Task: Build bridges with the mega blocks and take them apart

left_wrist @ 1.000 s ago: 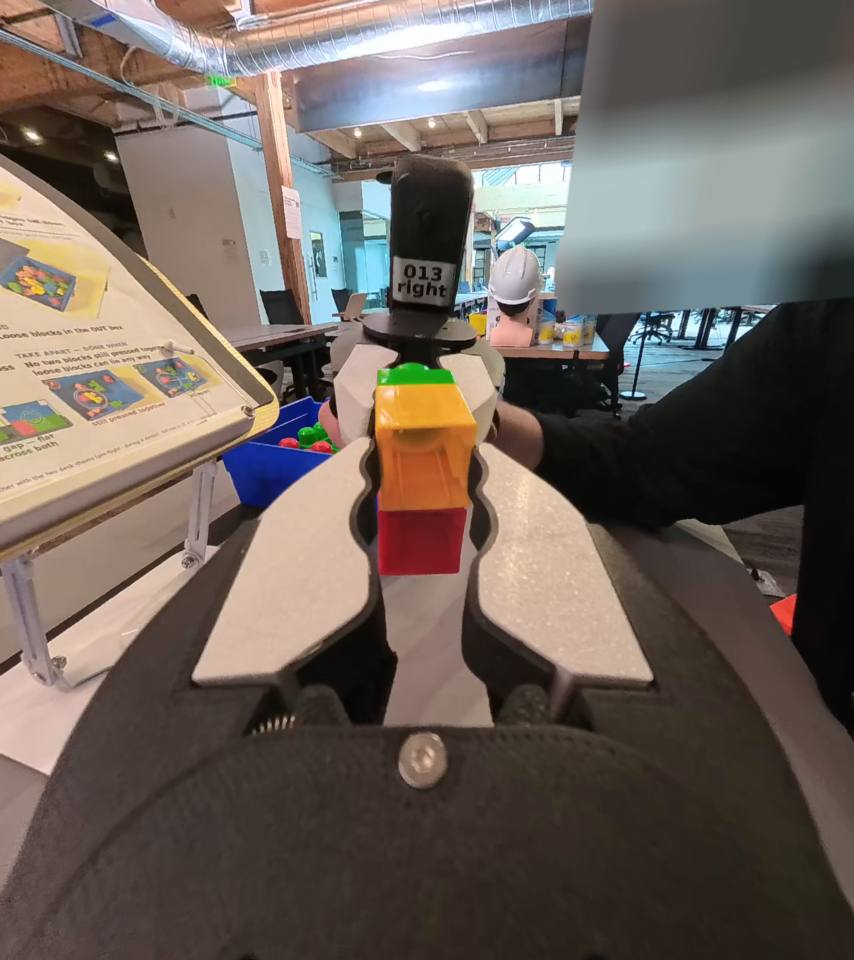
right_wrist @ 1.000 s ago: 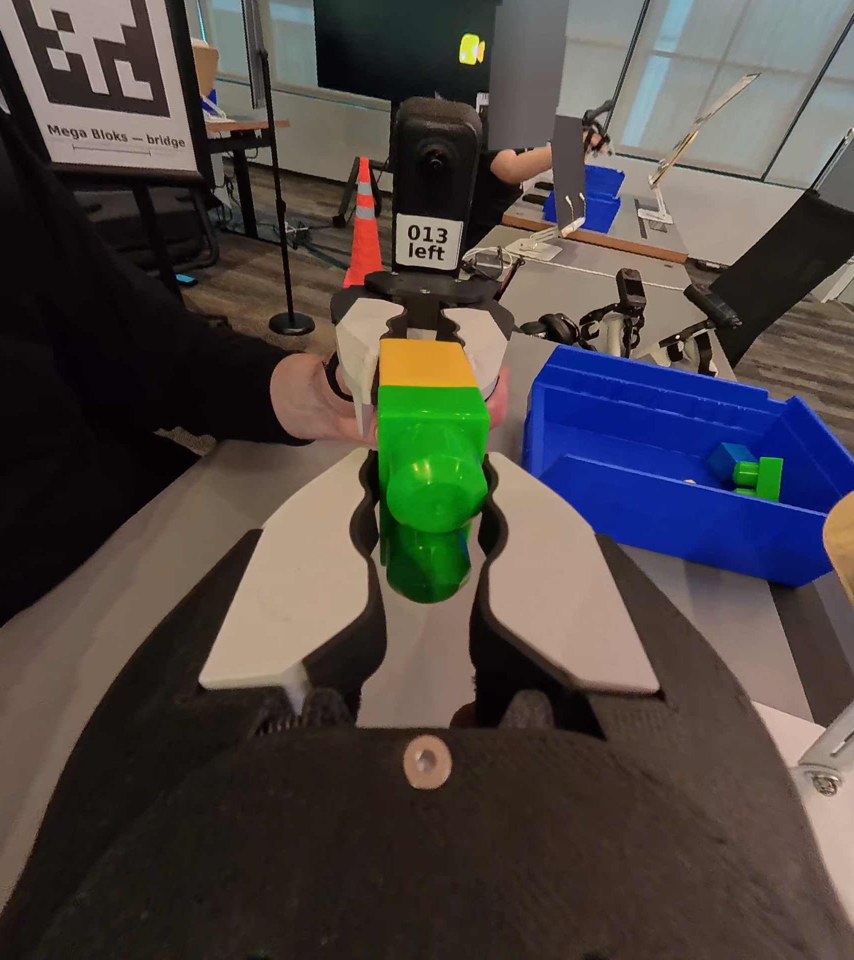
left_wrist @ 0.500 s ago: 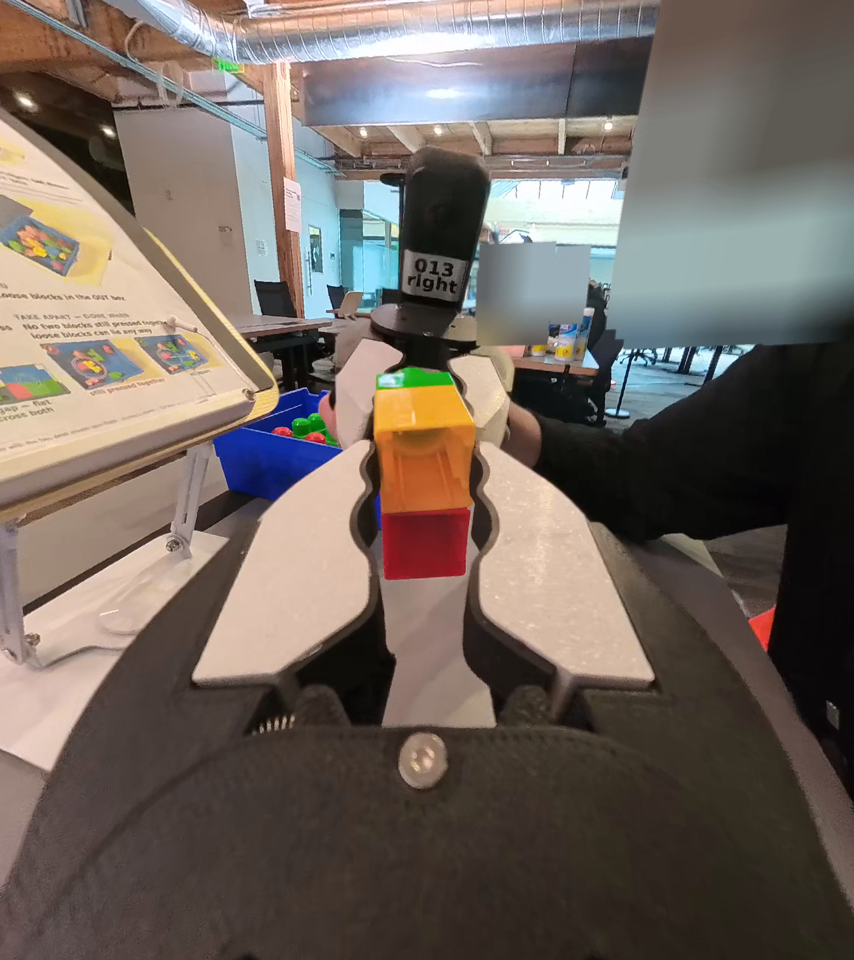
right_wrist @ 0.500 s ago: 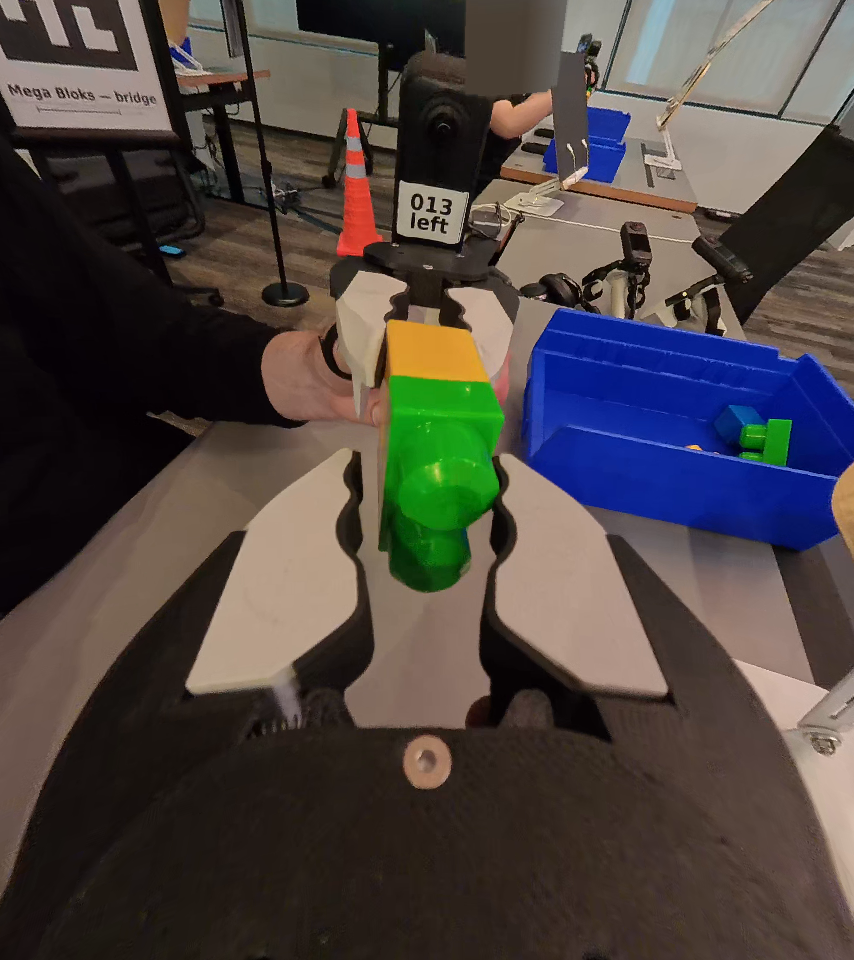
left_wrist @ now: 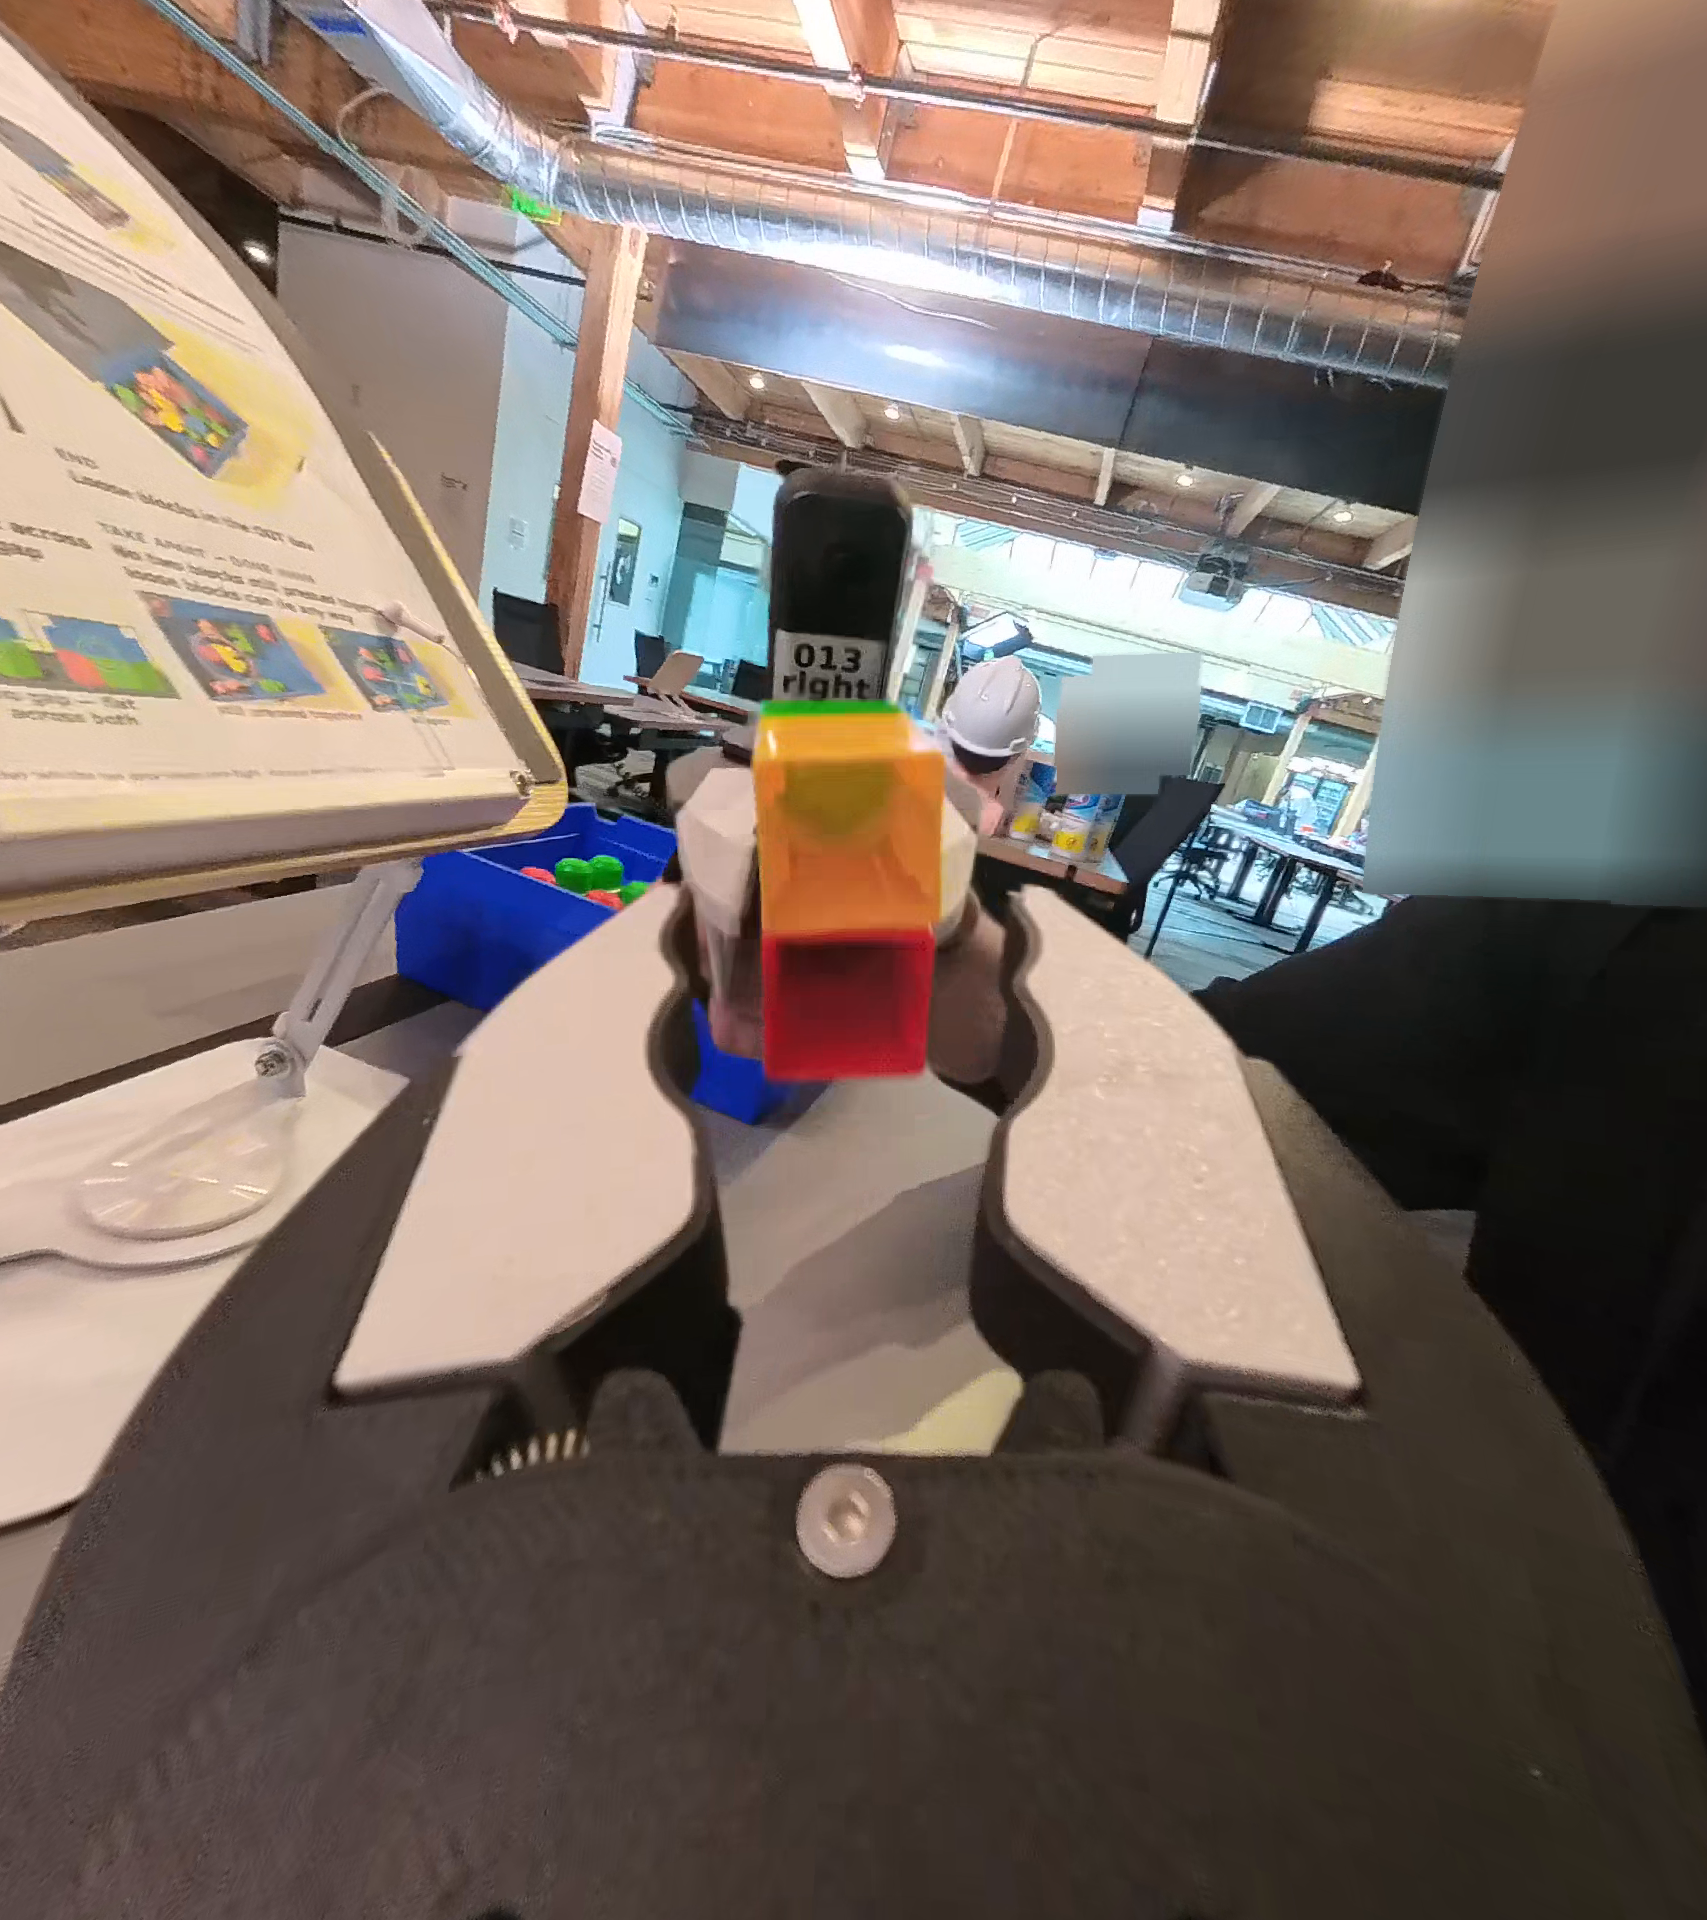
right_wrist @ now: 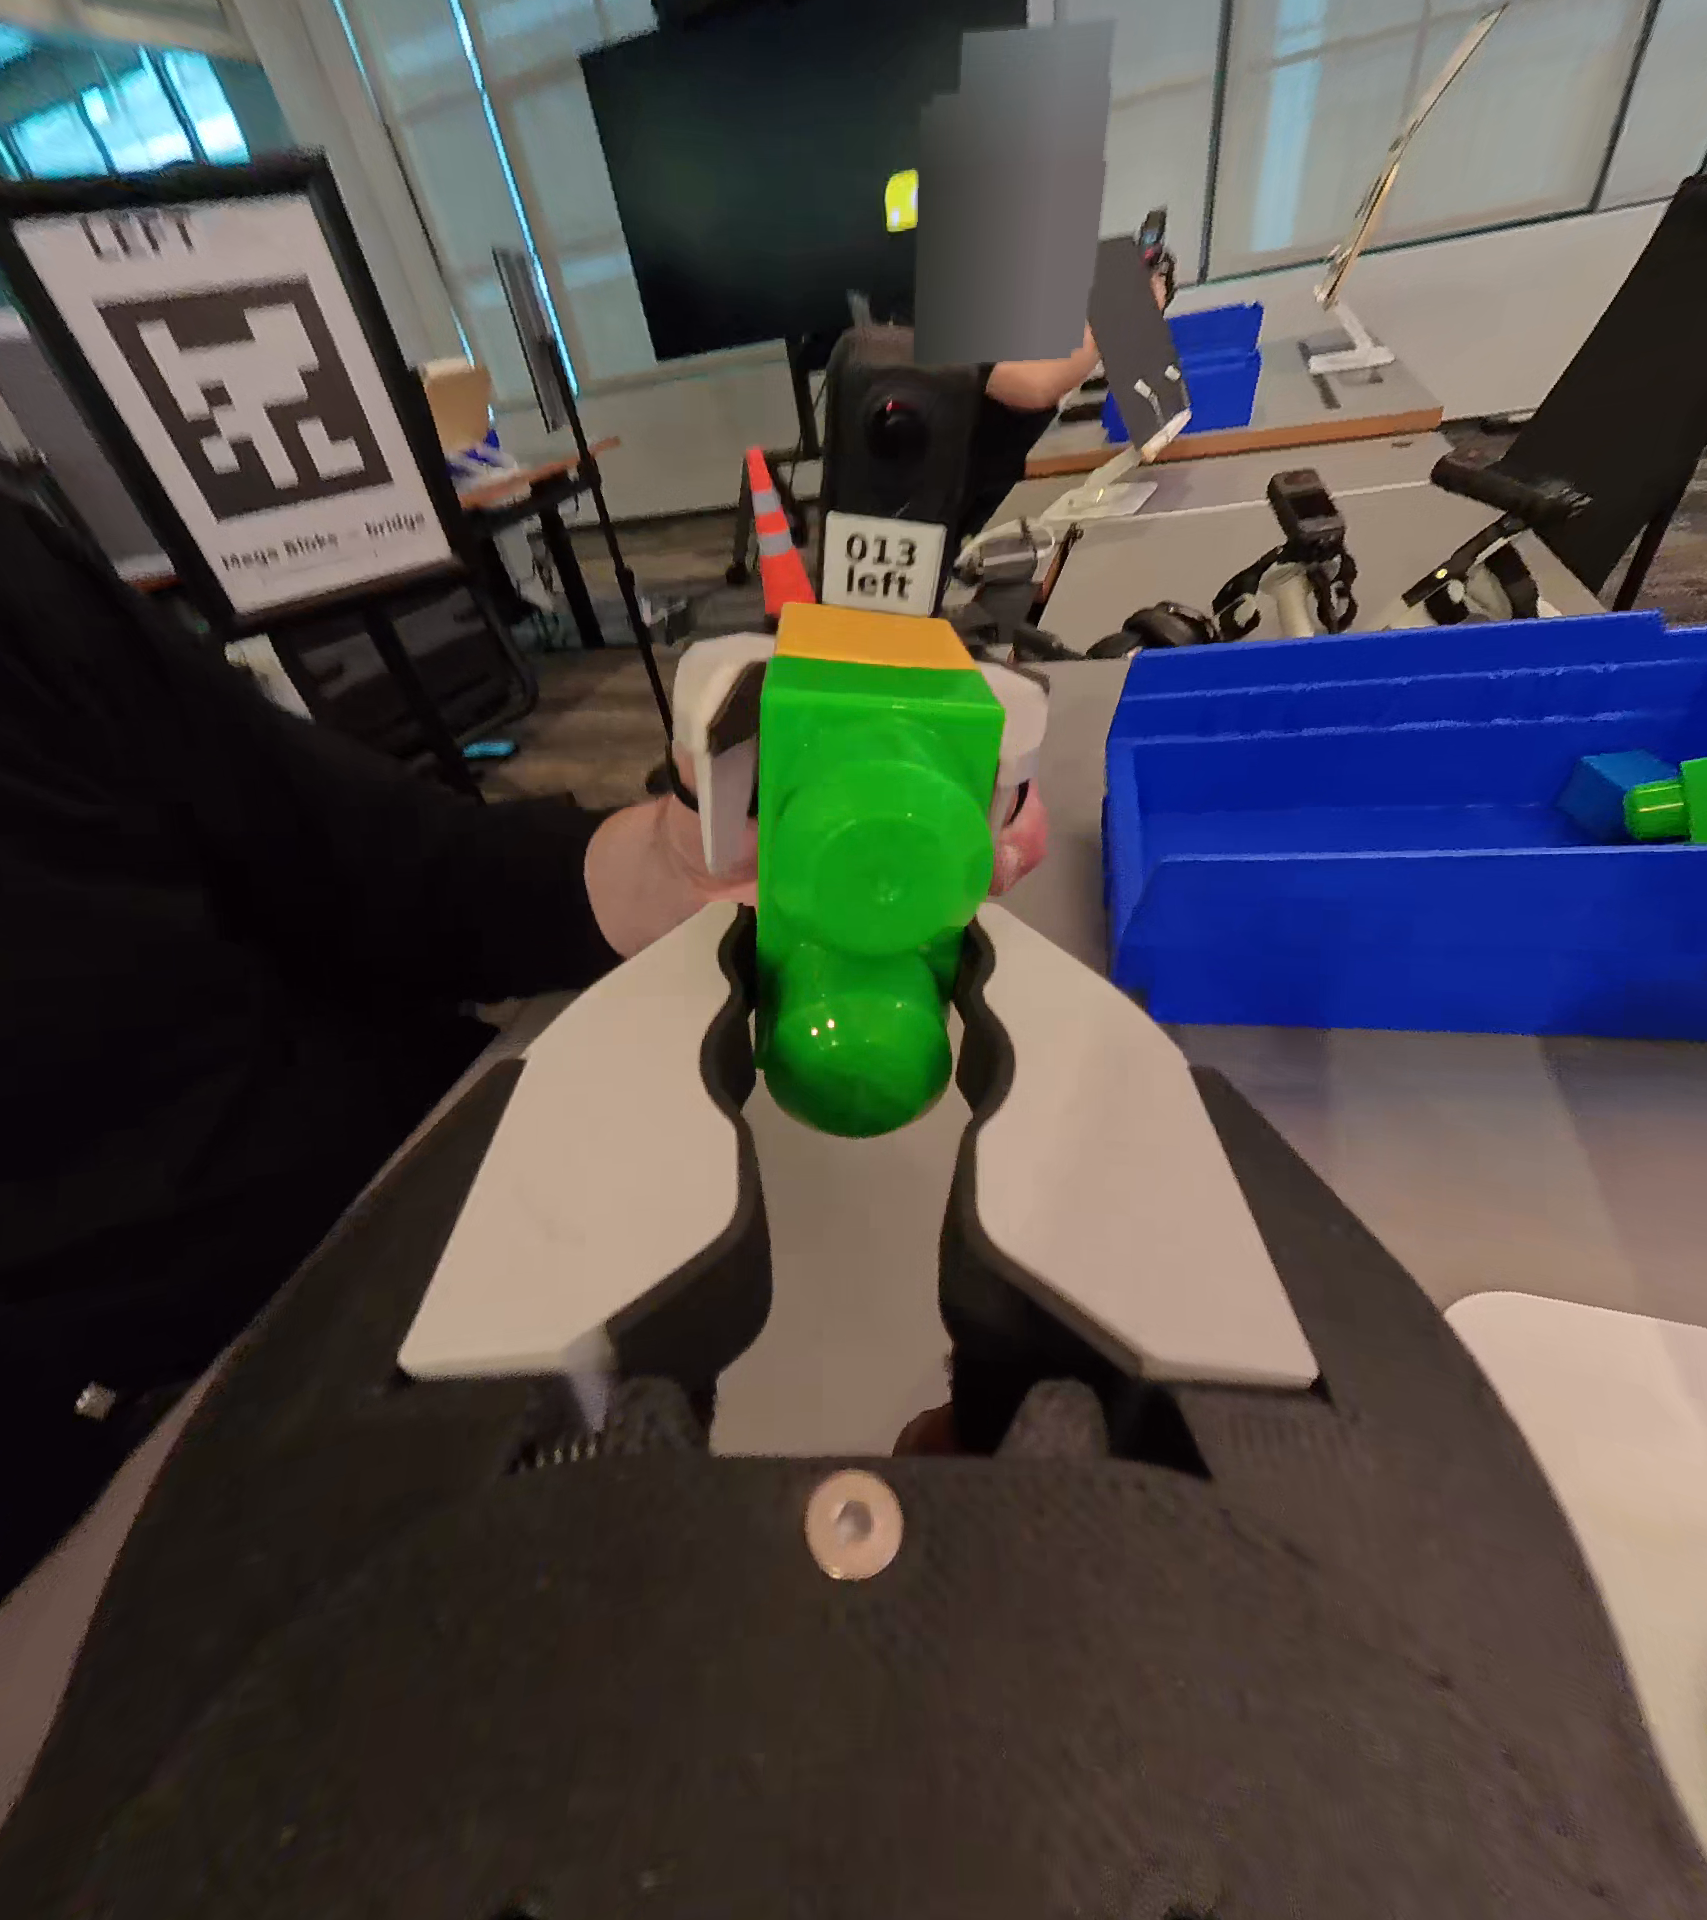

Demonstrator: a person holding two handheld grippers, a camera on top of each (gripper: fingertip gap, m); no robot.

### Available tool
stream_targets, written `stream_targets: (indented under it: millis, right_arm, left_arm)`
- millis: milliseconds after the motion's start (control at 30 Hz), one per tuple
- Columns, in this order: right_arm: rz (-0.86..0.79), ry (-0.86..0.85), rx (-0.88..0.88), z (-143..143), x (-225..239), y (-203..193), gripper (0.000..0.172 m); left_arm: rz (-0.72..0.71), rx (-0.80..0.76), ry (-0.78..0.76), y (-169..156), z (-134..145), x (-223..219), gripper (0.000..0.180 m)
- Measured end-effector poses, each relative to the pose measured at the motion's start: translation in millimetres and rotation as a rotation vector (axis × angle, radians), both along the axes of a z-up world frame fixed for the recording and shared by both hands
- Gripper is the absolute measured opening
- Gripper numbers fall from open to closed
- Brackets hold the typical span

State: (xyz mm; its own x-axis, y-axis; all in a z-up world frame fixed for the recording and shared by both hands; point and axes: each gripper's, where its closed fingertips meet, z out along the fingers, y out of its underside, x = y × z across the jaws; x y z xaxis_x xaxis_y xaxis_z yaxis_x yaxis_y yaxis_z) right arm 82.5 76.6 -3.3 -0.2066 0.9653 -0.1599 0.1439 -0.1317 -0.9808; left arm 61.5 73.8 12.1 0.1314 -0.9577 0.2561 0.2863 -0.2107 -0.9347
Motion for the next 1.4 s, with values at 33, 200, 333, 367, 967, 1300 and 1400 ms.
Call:
stream_targets:
  millis: [33,200,333,367,967,1300,1400]
  right_arm:
    - [-0.007,0.017,-0.028,3.2,2.3,3.7,0.037]
    - [-0.007,0.050,-0.100,5.2,4.7,9.6,0.037]
    - [-0.015,0.034,-0.076,3.8,1.4,6.7,0.037]
    - [-0.016,0.034,-0.084,3.2,1.5,7.2,0.037]
    - [-0.024,0.022,-0.042,-16.7,-17.7,-4.9,0.037]
    - [-0.010,-0.042,-0.023,-28.0,-22.8,-10.3,0.037]
    - [-0.025,-0.076,0.006,-31.9,-22.9,-9.9,0.037]
  left_arm:
    - [-0.007,-0.003,0.018,-0.4,-2.4,-0.4,0.056]
    - [0.016,0.009,0.133,-0.7,-18.3,18.6,0.046]
    - [0.014,-0.029,0.105,2.6,-20.0,15.1,0.033]
    - [0.025,-0.028,0.104,3.2,-20.5,15.3,0.032]
    - [0.108,0.055,0.088,1.0,2.5,3.7,0.032]
    - [0.086,0.101,0.262,-0.9,-8.1,8.6,0.035]
    - [0.074,0.077,0.268,-0.1,-12.3,9.0,0.034]
